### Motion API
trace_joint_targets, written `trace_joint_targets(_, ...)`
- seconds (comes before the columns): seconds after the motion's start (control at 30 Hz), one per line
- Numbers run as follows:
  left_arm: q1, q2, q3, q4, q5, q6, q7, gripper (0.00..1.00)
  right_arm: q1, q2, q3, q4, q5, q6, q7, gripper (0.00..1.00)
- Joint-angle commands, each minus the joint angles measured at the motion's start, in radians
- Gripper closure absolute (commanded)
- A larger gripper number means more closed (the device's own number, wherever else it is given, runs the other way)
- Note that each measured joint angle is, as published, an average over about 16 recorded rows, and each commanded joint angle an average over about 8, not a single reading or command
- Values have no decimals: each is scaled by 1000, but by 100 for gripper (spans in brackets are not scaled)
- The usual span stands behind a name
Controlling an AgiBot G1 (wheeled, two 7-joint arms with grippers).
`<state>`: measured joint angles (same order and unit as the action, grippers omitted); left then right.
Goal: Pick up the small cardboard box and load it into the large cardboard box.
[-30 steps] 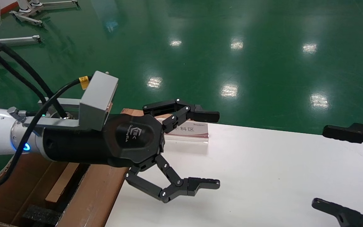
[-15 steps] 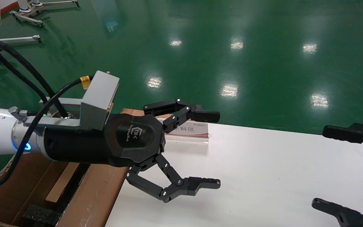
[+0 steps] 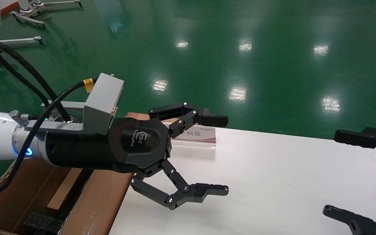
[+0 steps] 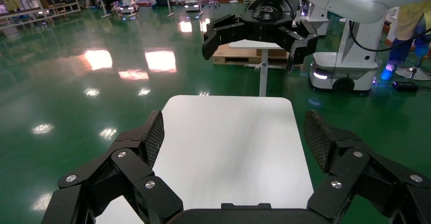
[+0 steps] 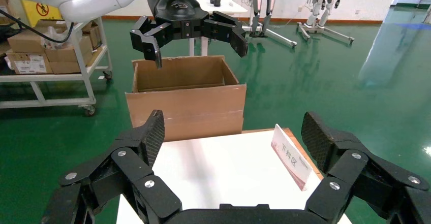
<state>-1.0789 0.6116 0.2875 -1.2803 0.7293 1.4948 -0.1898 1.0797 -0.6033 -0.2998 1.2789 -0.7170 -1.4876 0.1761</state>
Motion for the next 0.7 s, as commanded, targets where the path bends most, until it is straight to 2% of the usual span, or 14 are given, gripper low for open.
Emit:
trace_joint_targets(0.03,0,0,0,0,0,0,0,0,0,0,0,0,0,0,0,0)
trace_joint_targets(0.7,-1,0,1,1,0,0,0,0,0,0,0,0,0,0,0,0)
